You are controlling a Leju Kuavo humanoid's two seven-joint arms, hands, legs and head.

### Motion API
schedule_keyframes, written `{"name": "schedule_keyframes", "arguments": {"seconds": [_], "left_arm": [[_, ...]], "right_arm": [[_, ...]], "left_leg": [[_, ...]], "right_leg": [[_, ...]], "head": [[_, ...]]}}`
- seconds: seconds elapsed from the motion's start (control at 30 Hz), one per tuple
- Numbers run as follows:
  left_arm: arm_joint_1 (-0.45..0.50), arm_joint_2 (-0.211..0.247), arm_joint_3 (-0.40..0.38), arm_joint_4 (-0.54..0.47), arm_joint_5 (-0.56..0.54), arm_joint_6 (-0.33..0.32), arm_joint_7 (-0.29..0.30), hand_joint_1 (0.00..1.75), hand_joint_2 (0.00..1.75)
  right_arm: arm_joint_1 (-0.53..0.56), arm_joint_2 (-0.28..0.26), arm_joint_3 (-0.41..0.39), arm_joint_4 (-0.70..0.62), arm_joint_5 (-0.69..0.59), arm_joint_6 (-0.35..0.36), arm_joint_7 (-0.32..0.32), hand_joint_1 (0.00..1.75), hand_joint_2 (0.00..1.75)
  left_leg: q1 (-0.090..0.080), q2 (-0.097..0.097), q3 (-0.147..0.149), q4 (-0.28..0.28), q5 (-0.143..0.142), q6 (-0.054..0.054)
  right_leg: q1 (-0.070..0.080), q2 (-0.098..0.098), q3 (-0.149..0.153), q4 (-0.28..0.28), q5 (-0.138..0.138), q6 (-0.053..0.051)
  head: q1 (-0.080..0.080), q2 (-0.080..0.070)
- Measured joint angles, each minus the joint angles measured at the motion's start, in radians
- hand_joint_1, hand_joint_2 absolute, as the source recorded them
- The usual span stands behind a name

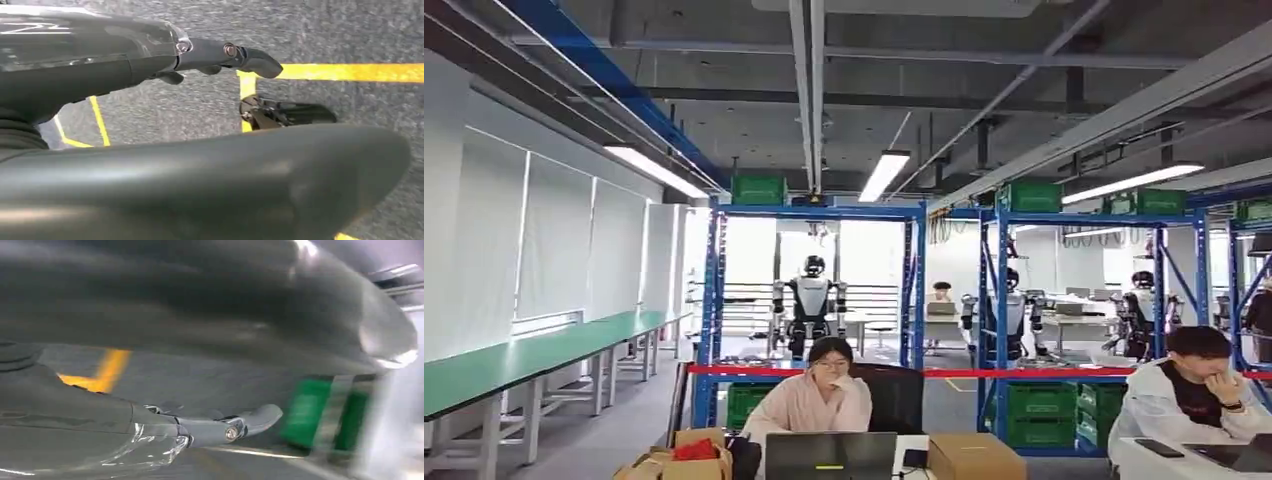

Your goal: Take the parts from the cabinet and place them on the table.

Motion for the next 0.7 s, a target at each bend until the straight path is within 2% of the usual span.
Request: {"name": "schedule_keyframes", "arguments": {"seconds": [0.03, 0.07, 0.1, 0.13, 0.17, 0.2, 0.23, 0.27, 0.3, 0.33, 0.4, 0.43, 0.5, 0.53, 0.57, 0.6, 0.63, 0.67, 0.7], "left_arm": [[0.003, -0.002, 0.0, 0.0, -0.002, -0.002, 0.0, 0.0, 0.0], [0.0, -0.002, 0.0, 0.0, -0.004, -0.003, 0.0, 0.0, 0.0], [0.001, -0.002, 0.0, 0.0, -0.008, -0.004, 0.0, 0.0, 0.0], [0.001, -0.003, 0.0, 0.0, -0.01, -0.007, 0.0, 0.0, 0.0], [0.001, -0.003, 0.0, 0.0, -0.011, -0.008, 0.0, 0.0, 0.0], [0.0, -0.003, 0.0, 0.0, -0.011, -0.008, 0.0, 0.0, 0.0], [0.0, -0.004, 0.0, 0.0, -0.013, -0.009, 0.0, 0.0, 0.0], [0.0, -0.005, 0.0, 0.0, -0.014, -0.009, 0.001, 0.0, 0.0], [0.0, -0.005, 0.0, 0.0, -0.014, -0.009, 0.002, 0.0, 0.0], [-0.001, -0.006, 0.0, 0.0, -0.015, -0.009, 0.003, 0.0, 0.0], [-0.002, -0.01, 0.0, 0.0, -0.015, -0.009, 0.004, 0.0, 0.0], [-0.002, -0.011, 0.0, 0.0, -0.015, -0.009, 0.004, 0.0, 0.0], [-0.005, -0.011, 0.0, 0.0, -0.017, -0.009, 0.005, 0.0, 0.0], [-0.002, -0.011, 0.0, 0.0, -0.018, -0.01, 0.005, 0.0, 0.0], [-0.001, -0.011, 0.001, 0.0, -0.019, -0.01, 0.005, 0.0, 0.0], [0.001, -0.011, 0.001, 0.0, -0.019, -0.01, 0.008, 0.0, 0.0], [0.002, -0.011, 0.001, 0.0, -0.02, -0.009, 0.008, 0.0, 0.0], [0.001, -0.011, 0.001, 0.0, -0.021, -0.01, 0.008, 0.0, 0.0], [0.0, -0.011, 0.001, 0.0, -0.023, -0.01, 0.008, 0.0, 0.0]], "right_arm": [[-0.015, -0.003, -0.014, 0.073, 0.016, -0.022, 0.004, 0.0, 0.0], [-0.026, -0.006, -0.027, 0.143, 0.031, -0.048, 0.025, 0.0, 0.0], [-0.038, -0.012, -0.039, 0.22, 0.042, -0.078, 0.058, 0.0, 0.0], [-0.05, -0.017, -0.051, 0.284, 0.051, -0.112, 0.104, 0.0, 0.0], [-0.059, -0.019, -0.061, 0.346, 0.059, -0.137, 0.151, 0.0, 0.0], [-0.064, -0.022, -0.07, 0.399, 0.062, -0.152, 0.189, 0.0, 0.0], [-0.064, -0.022, -0.077, 0.438, 0.064, -0.158, 0.22, 0.0, 0.0], [-0.065, -0.022, -0.082, 0.466, 0.063, -0.163, 0.255, 0.0, 0.0], [-0.068, -0.022, -0.09, 0.494, 0.062, -0.164, 0.284, 0.0, 0.0], [-0.072, -0.022, -0.098, 0.52, 0.059, -0.165, 0.307, 0.0, 0.0], [-0.081, -0.022, -0.11, 0.547, 0.055, -0.165, 0.359, 0.0, 0.0], [-0.088, -0.022, -0.118, 0.562, 0.054, -0.164, 0.383, 0.0, 0.0], [-0.093, -0.021, -0.133, 0.589, 0.051, -0.164, 0.443, 0.0, 0.0], [-0.094, -0.02, -0.14, 0.597, 0.05, -0.164, 0.468, 0.0, 0.0], [-0.095, -0.018, -0.148, 0.609, 0.049, -0.164, 0.492, 0.0, 0.0], [-0.096, -0.018, -0.155, 0.614, 0.044, -0.164, 0.511, 0.0, 0.0], [-0.095, -0.018, -0.162, 0.62, 0.04, -0.166, 0.532, 0.0, 0.0], [-0.095, -0.018, -0.171, 0.623, 0.035, -0.167, 0.556, 0.0, 0.0], [-0.096, -0.018, -0.181, 0.626, 0.03, -0.166, 0.577, 0.0, 0.0]], "left_leg": [[0.008, 0.003, -0.009, -0.005, 0.013, 0.015], [0.006, 0.005, -0.019, -0.004, 0.022, 0.022], [0.005, 0.005, -0.032, -0.004, 0.034, 0.032], [0.004, 0.005, -0.046, -0.003, 0.045, 0.035], [0.002, 0.005, -0.059, -0.002, 0.056, 0.036], [0.002, 0.006, -0.076, 0.001, 0.067, 0.035], [0.001, 0.006, -0.092, 0.006, 0.076, 0.034], [0.0, 0.007, -0.108, 0.01, 0.084, 0.033], [-0.001, 0.007, -0.125, 0.014, 0.093, 0.031], [-0.003, 0.007, -0.138, 0.017, 0.102, 0.029], [-0.01, 0.007, -0.146, 0.02, 0.115, 0.022], [-0.01, 0.01, -0.149, 0.02, 0.126, 0.016], [-0.006, 0.012, -0.159, 0.019, 0.145, 0.006], [-0.008, 0.011, -0.161, 0.018, 0.154, -0.001], [-0.005, 0.004, -0.169, 0.032, 0.114, -0.007], [-0.002, 0.003, -0.18, 0.074, 0.049, -0.011], [0.0, 0.002, -0.198, 0.145, -0.018, -0.015], [0.001, 0.002, -0.216, 0.223, -0.067, -0.019], [0.001, 0.002, -0.229, 0.293, -0.093, -0.021]], "right_leg": [[-0.002, 0.002, -0.007, 0.002, -0.001, 0.006], [-0.005, 0.004, -0.011, 0.018, -0.041, 0.015], [-0.009, 0.006, -0.023, 0.066, -0.108, 0.022], [-0.011, 0.006, -0.04, 0.138, -0.171, 0.026], [-0.012, 0.006, -0.055, 0.215, -0.219, 0.03], [-0.013, 0.006, -0.063, 0.278, -0.233, 0.033], [-0.014, 0.006, -0.056, 0.305, -0.216, 0.034], [-0.014, 0.006, -0.032, 0.292, -0.179, 0.033], [-0.014, 0.006, 0.011, 0.239, -0.137, 0.031], [-0.013, 0.007, 0.074, 0.151, -0.112, 0.025], [-0.005, 0.01, 0.22, -0.046, -0.124, 0.008], [-0.005, 0.01, 0.232, -0.083, -0.139, 0.002], [0.0, 0.011, 0.222, -0.082, -0.136, -0.003], [-0.003, 0.01, 0.215, -0.088, -0.123, -0.017], [-0.008, 0.0, 0.205, -0.09, -0.109, -0.029], [-0.007, 0.0, 0.19, -0.089, -0.098, -0.037], [-0.006, 0.0, 0.171, -0.084, -0.086, -0.039], [-0.004, -0.001, 0.15, -0.078, -0.076, -0.041], [-0.004, -0.002, 0.129, -0.07, -0.066, -0.042]], "head": [[0.0, 0.0], [-0.001, 0.0], [0.0, 0.0], [0.0, 0.0], [0.0, 0.0], [0.0, 0.0], [0.0, 0.0], [0.0, 0.0], [0.0, 0.0], [0.0, 0.0], [0.0, 0.001], [0.0, 0.0], [0.0, 0.001], [0.0, 0.0], [0.0, 0.0], [0.0, 0.0], [0.0, 0.0], [0.0, 0.0], [0.0, 0.0]]}}
